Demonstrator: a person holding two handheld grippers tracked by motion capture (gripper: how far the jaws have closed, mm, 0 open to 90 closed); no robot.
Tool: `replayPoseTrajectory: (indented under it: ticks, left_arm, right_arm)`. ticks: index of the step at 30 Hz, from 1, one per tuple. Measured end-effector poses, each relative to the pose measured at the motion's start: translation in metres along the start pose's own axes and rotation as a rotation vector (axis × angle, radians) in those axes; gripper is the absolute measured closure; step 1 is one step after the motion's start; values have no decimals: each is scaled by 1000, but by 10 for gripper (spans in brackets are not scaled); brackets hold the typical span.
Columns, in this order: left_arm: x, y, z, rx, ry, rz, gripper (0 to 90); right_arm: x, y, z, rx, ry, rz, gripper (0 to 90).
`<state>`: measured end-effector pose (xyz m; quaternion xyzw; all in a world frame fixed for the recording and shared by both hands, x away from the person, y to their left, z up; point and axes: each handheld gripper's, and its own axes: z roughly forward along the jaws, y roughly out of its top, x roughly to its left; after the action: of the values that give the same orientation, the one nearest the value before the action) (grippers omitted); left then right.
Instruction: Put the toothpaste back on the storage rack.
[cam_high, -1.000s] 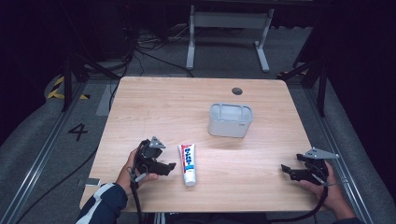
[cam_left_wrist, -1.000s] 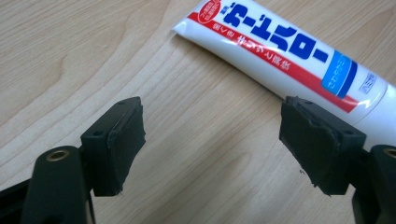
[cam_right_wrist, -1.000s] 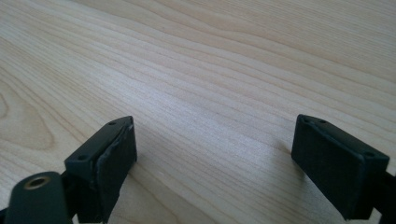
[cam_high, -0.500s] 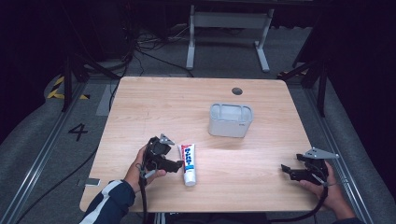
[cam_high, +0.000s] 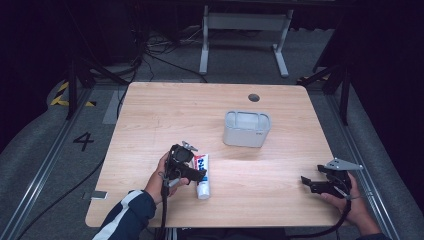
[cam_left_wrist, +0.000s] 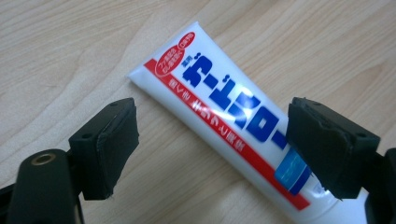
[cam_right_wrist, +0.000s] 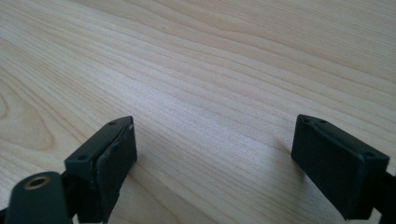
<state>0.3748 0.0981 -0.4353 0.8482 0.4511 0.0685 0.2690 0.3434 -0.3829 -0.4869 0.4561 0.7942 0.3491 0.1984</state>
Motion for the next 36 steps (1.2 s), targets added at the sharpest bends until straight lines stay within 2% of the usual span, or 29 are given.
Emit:
replayPoseTrajectory:
  ticks: [2,4,5,6,9,12,14,16,18,20,21,28,31,32,36]
  left_arm:
    - [-1,4,3,19,32,-26,159]
    - [-2,11,6,54,65,-93,152]
    - [-2,11,6,54,65,-93,154]
    - [-2,13,7,63,63,-114,154]
    - [-5,18,14,103,51,-140,154]
    - [-12,23,23,150,79,-154,165]
    - [-14,24,27,154,94,-160,201]
    - [-15,25,29,160,120,-157,201]
    - [-11,24,32,167,103,-184,200]
    - [-7,24,34,168,92,-194,159]
    - [-6,24,33,167,88,-196,159]
    - [-1,29,36,196,62,-126,142]
    - [0,29,37,187,56,-118,139]
    - [1,30,37,192,54,-102,140]
    - [2,33,37,205,58,-74,183]
  right_arm:
    - [0,0,0,-1,0,0,145]
    - [0,0,0,-1,0,0,145]
    - [0,0,0,-1,0,0,145]
    - [0,0,0,-1,0,1,145]
    - [0,0,0,0,0,0,145]
    - [0,0,0,0,1,-1,145]
    - [0,0,0,-1,1,-1,145]
    - [0,0,0,-1,0,0,145]
    - [0,0,0,0,1,-1,145]
    - [0,0,0,0,2,-2,146]
    - [0,0,0,0,3,-2,146]
    - [0,0,0,-1,2,-2,146]
    - [0,0,0,-2,3,2,146]
    - [0,0,0,0,3,-2,146]
    - [0,0,0,0,2,-2,146]
